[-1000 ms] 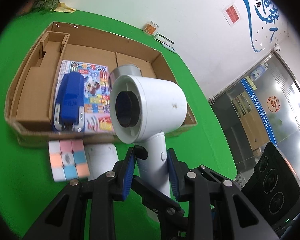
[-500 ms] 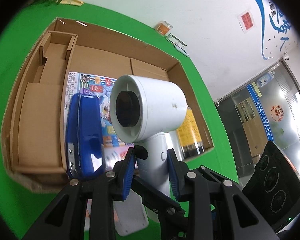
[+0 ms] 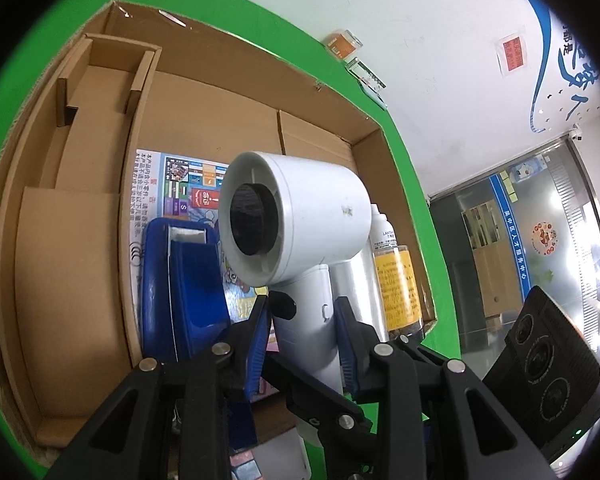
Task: Organize rigid objects
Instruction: 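Carry the hair dryer over the box and lower it beside the stapler, then open both grippers and move them to the white rectangular case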
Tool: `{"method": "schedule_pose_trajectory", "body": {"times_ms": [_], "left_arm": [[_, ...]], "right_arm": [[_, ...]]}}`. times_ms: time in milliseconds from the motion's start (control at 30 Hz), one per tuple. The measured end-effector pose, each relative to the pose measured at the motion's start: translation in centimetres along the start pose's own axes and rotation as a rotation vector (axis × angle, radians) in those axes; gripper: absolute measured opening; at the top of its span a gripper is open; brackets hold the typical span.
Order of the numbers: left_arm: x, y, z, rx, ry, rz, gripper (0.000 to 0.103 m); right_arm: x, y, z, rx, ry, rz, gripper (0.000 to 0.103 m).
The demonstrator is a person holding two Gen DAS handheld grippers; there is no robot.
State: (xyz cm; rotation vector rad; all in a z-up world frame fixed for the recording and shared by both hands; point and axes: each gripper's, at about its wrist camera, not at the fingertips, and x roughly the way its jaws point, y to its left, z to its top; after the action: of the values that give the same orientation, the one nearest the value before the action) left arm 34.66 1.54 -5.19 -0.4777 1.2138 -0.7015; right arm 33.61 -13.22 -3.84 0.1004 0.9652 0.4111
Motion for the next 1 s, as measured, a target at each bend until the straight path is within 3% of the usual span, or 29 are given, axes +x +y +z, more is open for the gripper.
{"method": "schedule_pose_trajectory", "body": {"times_ms": [233,400,467,600,700,800,900,967,1000], "left_arm": [[1.7,0.1,1.9,0.000,0.058,0.012,0.031],[2.2,-0.6,2.2,0.026,0.057,0.048,0.031],[2.2,-0.9,2.1,0.032,0.052,0.061,0.031],[1.6,-0.4,1.5,-0.030,0.045,0.004,0.030],[1.5,-0.6,1.0,-0.016,0.043,0.033,0.030],[0.3,-0.9,0.5,-0.008,-0.015,0.068,0.028],[-2.6,-2.2,-1.3,0.053,-0.138,0.179,0.028],[-5.0,-3.5,-3.0,0.124,-0.241,0.269,0.031],[-6.3,-4.5,-4.3,0.171,-0.306,0.327,0.037]], "right_arm": [[0.9,-2.1,0.5,0.091,0.020,0.030,0.031],[0.6,-2.6,-0.8,0.098,0.023,0.040,0.032],[0.5,-2.7,-1.2,0.097,0.025,0.030,0.030],[0.2,-2.9,-1.9,0.074,0.025,-0.007,0.023],[-0.5,-3.2,-2.7,0.076,0.024,0.002,0.022],[-1.1,-2.9,-3.3,0.065,0.026,-0.006,0.025],[-2.2,-2.9,-4.3,0.074,0.015,0.019,0.028],[-4.1,-2.7,-5.2,0.051,-0.050,-0.011,0.042],[-5.4,-2.5,-5.8,0.036,-0.099,-0.037,0.061]]}}
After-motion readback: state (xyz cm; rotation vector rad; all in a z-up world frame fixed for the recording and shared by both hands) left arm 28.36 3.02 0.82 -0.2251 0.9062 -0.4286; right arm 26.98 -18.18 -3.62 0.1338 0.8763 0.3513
